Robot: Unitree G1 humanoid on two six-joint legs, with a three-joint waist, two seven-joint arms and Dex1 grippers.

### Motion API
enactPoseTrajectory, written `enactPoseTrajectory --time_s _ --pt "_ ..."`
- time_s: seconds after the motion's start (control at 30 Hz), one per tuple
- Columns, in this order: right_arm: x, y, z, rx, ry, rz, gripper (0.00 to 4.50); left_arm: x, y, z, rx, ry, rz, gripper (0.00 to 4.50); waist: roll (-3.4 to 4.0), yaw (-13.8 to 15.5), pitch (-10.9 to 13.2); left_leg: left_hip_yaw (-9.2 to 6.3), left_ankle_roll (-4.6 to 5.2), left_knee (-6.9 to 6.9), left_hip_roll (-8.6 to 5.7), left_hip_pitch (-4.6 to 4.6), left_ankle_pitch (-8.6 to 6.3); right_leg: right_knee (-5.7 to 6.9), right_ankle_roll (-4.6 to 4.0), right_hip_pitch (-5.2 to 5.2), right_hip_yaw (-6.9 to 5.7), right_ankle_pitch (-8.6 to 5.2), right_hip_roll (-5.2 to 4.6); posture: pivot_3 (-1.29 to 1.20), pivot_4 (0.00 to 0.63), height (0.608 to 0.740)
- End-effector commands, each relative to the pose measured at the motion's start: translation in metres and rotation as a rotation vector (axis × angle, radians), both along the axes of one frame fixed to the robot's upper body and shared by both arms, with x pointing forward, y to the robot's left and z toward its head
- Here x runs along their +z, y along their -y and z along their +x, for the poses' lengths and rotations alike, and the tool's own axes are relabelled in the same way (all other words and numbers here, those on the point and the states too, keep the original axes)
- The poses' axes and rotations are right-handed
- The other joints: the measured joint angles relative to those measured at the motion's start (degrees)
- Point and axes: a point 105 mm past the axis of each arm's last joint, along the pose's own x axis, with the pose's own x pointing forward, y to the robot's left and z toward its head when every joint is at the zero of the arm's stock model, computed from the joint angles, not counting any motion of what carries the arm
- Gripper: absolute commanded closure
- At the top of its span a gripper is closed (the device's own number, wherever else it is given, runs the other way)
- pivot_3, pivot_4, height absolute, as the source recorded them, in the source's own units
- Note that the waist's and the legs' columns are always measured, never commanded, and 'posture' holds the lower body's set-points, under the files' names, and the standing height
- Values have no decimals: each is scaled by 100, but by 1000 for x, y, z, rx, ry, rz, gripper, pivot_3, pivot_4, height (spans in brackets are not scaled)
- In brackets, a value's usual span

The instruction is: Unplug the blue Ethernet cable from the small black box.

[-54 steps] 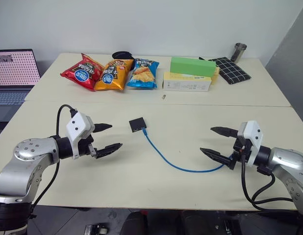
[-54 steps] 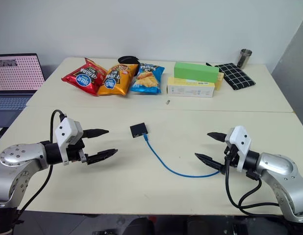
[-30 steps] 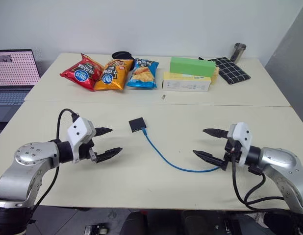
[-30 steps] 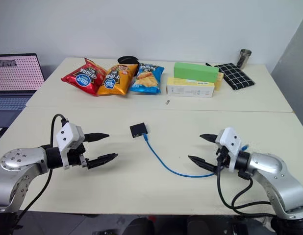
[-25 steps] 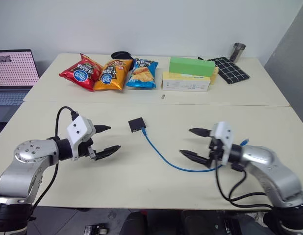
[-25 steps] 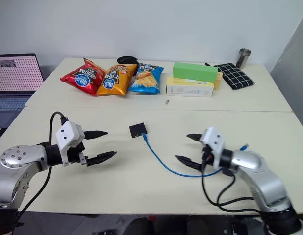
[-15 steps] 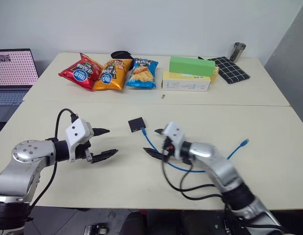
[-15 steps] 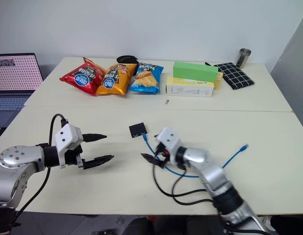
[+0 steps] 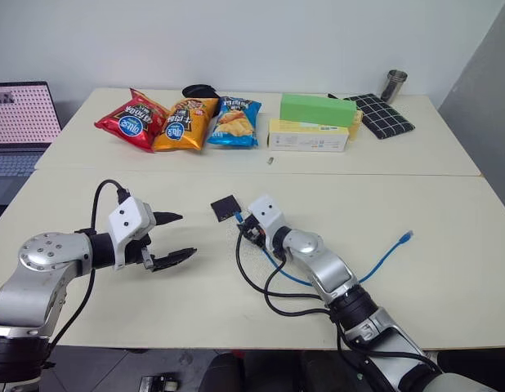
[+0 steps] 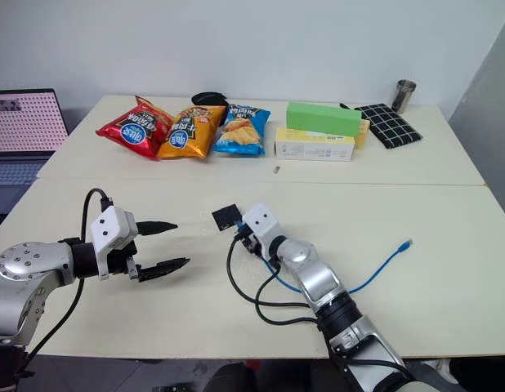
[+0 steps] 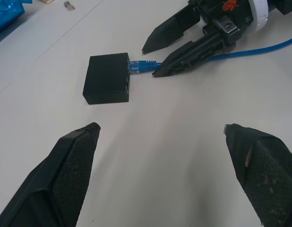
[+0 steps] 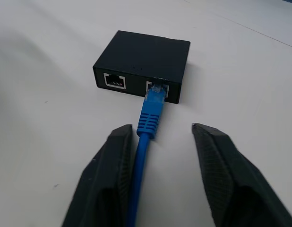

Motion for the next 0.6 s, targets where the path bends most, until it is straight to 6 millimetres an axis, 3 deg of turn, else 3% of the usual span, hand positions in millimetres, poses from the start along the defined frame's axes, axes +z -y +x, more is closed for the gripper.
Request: enactPoseTrajectory --time_s 0.03,0.2,0.37,0.6 --pt "10 5 7 -34 32 2 3347 7 0 4 -1 45 7 0 0 0 0 0 0 0 0 0 0 0 0 0 1 0 0 0 150 740" --pt "15 6 3 7 45 4 4460 8 0 9 10 53 -7 0 0 1 0 0 0 0 -1 0 0 0 0 0 0 0 0 0 150 740" --pt "32 10 -7 121 174 -39 4480 7 2 15 43 19 -83 0 1 -5 0 0 0 1 -2 -3 0 -2 0 0 2 0 -1 0 150 740" --pt "69 33 -38 446 699 -324 4483 15 22 19 47 -192 -440 0 -2 1 1 -1 1 6 -2 -8 -1 -4 0 -1 -1 0 -1 0 150 740"
